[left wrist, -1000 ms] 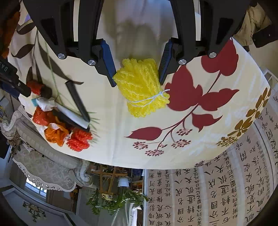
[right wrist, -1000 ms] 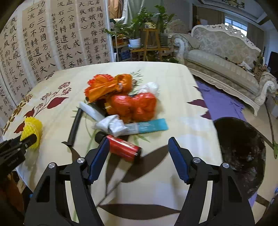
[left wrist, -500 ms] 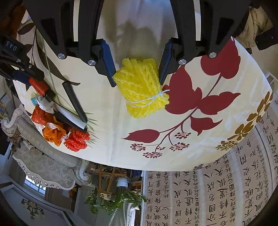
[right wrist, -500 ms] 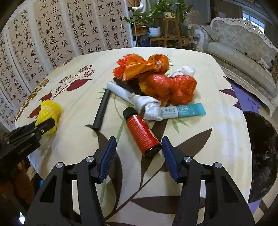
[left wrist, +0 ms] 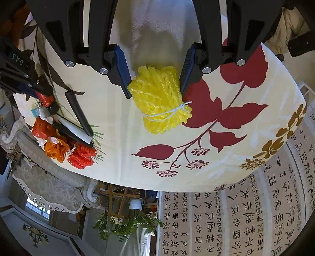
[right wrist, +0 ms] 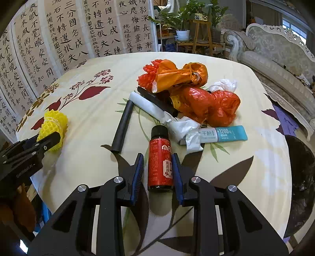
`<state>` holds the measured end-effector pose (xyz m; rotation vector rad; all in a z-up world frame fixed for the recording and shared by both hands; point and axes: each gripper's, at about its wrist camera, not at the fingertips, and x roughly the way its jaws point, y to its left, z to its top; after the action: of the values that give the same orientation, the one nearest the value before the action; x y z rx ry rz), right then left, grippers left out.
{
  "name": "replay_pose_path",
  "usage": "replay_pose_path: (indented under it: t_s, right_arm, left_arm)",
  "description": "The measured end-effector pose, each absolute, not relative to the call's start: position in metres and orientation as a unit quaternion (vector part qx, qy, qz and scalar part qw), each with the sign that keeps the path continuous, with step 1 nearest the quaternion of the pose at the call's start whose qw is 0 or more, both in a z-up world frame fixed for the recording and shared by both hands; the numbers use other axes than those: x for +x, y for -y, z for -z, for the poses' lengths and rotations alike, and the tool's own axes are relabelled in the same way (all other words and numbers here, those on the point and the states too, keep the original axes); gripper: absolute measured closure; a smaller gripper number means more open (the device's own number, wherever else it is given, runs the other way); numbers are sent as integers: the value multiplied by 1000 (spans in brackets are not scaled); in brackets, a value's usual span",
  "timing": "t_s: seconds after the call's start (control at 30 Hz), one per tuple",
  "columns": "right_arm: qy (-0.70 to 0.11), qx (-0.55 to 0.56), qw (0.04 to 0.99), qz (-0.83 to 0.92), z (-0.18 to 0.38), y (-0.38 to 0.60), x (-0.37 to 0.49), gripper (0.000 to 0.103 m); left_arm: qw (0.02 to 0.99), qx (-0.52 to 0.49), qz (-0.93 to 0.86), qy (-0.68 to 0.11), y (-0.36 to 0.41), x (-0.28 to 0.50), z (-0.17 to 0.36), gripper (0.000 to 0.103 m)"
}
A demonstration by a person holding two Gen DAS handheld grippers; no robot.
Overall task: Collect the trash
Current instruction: 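Lift the yellow foam bundle with the left tool while the right tool grasps the red bottle, then carry both items over the black bin and open both tools to drop them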
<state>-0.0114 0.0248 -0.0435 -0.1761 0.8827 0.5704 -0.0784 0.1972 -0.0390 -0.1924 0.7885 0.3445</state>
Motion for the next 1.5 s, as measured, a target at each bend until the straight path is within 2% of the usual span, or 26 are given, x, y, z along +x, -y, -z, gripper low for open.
replay_pose_path:
  t_s: [0.03, 0.07, 0.33, 0.63, 0.97, 1.23, 1.5]
  right_arm:
    - [-419, -87, 862, -271, 44, -26, -12, 75]
    - [-417, -92, 863, -270, 44, -27, -12, 80]
    - [-412, -93, 865, -272, 44, -25, -20, 80]
    - [-378, -60, 892, -241, 17, 15, -32, 80]
    - [-344, -17, 930, -131, -5, 103, -22, 80]
    - [-338, 12, 940, -46, -1, 172, -8, 80]
    - [-343, 31, 939, -5, 16, 217, 7, 80]
  left_arm:
    - [905, -91, -167, -381, -198, -79, 39, 55]
    - [905, -91, -167, -380, -198, -79, 39, 55]
    - [907, -96, -165, -376, -198, -82, 38, 56]
    - [921, -94, -133, -353, -175, -84, 21, 56]
    - [941, -69, -17, -330, -94, -56, 2, 56]
    - [946, -30, 77, -315, -8, -23, -6, 56]
    - [939, -6, 125, -319, 46, 8, -2, 56]
